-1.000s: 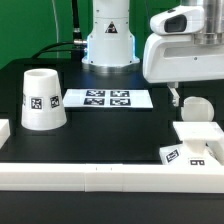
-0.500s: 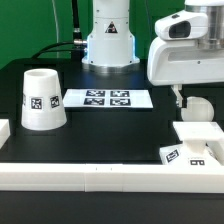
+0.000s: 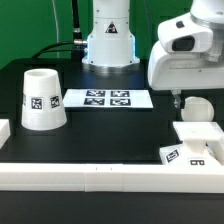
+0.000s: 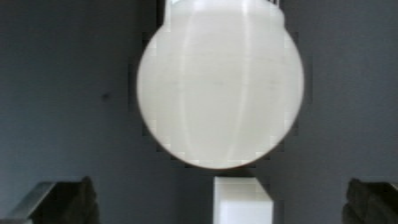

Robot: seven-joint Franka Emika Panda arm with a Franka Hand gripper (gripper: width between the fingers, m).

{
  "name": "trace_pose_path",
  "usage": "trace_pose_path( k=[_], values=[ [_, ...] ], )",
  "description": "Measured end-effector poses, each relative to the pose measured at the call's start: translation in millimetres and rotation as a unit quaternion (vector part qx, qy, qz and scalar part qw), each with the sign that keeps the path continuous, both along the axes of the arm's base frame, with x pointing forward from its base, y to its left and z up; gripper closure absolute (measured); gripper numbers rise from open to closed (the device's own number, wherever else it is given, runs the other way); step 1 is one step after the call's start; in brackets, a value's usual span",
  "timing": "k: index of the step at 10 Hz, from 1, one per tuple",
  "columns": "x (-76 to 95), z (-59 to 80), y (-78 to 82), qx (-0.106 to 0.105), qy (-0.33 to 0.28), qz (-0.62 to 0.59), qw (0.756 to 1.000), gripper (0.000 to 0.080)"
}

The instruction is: Assemble lamp

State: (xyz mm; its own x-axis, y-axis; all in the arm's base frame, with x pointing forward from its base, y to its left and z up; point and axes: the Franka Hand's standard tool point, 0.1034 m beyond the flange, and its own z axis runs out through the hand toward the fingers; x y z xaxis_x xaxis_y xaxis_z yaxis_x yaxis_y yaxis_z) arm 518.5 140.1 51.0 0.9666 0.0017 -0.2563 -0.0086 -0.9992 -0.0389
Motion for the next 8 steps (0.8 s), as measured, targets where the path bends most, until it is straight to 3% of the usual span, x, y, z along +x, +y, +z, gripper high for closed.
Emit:
trace_pose_path(
  k=[2,6,8],
  values=[
    [-10.4,-1.5,5.8,-0.002,0.079,0.002,0.997,0.01],
    [-17.2,-3.3,-2.0,-0.012,0.205,0.006,0.979,0.01],
    [-20.5,-11.2,0.2,-0.016,0.259,0.012,0.966,0.01]
  ],
)
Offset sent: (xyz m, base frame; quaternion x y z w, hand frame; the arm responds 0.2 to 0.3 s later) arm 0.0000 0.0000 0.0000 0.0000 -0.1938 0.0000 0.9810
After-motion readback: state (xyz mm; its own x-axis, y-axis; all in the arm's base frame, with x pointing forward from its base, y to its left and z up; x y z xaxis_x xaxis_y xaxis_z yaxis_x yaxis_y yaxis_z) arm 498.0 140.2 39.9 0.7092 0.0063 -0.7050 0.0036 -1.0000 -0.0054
